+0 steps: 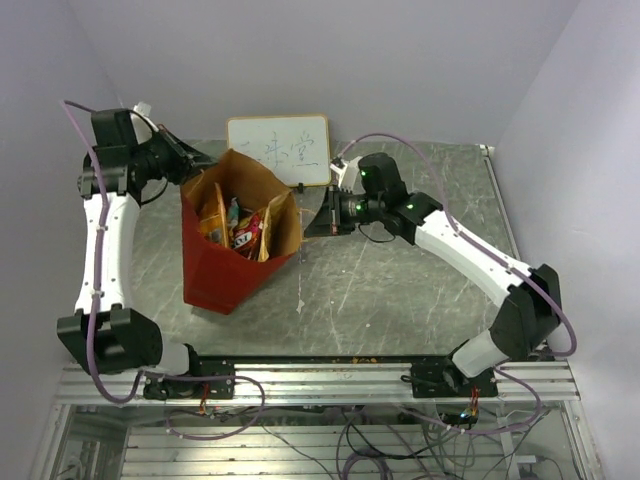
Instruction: Take the snacks out of the paper bag
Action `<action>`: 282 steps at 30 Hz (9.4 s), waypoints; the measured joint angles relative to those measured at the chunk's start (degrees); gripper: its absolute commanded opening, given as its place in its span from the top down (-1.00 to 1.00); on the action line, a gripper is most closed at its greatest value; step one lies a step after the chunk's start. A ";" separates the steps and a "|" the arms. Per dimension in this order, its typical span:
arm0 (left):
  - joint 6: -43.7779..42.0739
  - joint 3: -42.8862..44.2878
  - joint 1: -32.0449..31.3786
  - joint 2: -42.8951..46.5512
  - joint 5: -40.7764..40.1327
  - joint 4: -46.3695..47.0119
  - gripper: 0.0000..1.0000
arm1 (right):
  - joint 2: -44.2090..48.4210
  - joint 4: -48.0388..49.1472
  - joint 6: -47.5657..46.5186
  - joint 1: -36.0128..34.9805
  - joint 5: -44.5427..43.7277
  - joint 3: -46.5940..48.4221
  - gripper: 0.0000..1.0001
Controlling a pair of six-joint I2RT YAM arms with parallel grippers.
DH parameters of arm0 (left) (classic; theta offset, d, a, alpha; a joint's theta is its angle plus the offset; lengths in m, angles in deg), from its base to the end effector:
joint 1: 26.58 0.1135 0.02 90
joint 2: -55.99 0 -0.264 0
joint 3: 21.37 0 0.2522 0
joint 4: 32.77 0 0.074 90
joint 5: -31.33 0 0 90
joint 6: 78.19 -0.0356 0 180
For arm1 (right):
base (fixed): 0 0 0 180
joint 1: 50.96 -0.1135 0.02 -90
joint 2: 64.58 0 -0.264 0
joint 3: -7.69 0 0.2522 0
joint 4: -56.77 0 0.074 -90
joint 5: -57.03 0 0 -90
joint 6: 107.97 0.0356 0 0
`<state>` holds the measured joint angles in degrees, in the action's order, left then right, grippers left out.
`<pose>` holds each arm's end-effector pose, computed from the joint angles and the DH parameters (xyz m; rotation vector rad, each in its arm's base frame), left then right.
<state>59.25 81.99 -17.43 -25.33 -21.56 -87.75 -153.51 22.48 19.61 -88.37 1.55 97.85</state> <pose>0.2995 0.0265 0.4134 -0.6806 2.1004 -1.0760 0.2688 0.2310 0.3265 -0.3914 2.3442 1.3513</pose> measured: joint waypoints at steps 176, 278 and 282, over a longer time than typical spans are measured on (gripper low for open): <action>-0.07 2.73 -1.03 3.72 -7.39 -8.44 0.86 | 11.93 -19.26 1.05 14.21 -6.97 1.16 1.00; 9.22 -5.90 -11.89 10.56 -8.55 3.56 0.86 | -11.10 -26.36 -8.92 1.79 -4.39 7.78 0.48; 10.12 -6.86 -12.26 12.44 -10.10 3.32 0.86 | -6.05 -29.59 -11.93 3.10 -9.09 6.82 0.23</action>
<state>69.37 75.13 -29.69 -12.89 -31.66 -84.42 -159.56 -7.12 7.68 -85.26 -7.54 104.67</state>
